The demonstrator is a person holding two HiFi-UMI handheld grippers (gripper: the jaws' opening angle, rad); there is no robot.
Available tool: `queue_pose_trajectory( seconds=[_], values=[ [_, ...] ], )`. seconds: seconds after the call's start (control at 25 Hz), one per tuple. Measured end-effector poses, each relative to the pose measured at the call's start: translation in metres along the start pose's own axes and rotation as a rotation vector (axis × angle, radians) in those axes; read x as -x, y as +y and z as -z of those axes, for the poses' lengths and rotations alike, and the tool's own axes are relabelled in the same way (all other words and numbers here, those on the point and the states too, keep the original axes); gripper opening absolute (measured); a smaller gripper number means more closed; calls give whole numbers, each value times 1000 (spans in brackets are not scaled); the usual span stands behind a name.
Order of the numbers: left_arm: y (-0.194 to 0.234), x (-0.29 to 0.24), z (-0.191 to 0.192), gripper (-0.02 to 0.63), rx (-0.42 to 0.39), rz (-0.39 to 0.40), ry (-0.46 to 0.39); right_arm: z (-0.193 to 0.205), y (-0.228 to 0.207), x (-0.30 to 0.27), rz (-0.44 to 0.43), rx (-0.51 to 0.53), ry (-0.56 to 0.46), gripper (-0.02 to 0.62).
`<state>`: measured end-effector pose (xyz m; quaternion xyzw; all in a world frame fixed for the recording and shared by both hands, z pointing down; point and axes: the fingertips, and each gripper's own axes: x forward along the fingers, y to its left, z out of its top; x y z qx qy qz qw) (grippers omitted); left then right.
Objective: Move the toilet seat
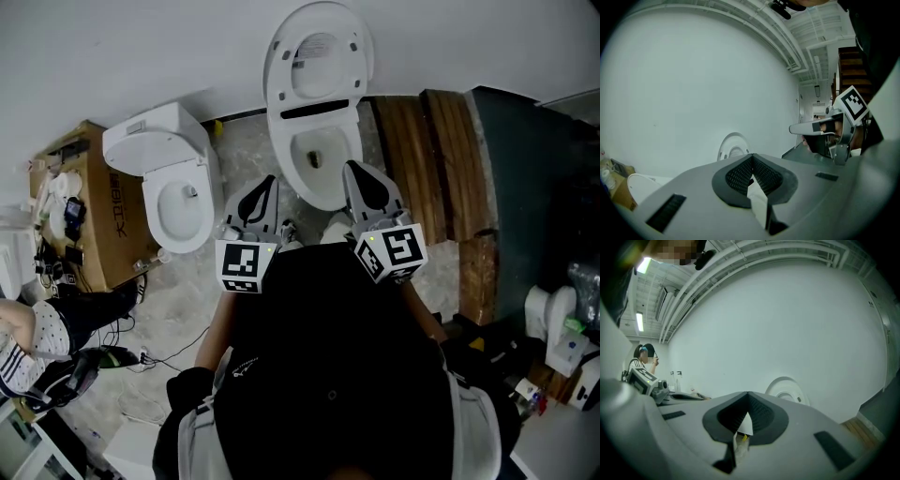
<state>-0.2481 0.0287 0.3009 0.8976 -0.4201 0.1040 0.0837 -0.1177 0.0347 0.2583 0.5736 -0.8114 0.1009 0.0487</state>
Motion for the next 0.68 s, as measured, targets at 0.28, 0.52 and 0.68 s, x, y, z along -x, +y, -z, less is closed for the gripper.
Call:
queue_pose_trajectory(
  seconds=[0.28,0.52,0.68],
  values=[
    [2,13,2,9,3,-22,-13,3,15,4,-23,16,3,14],
    [-7,17,4,9,20,-12,-9,2,15,13,-20,17,8,14],
    [-15,16,4,9,18,7,-3,2,13,22,-2,6,9,14]
  ],
)
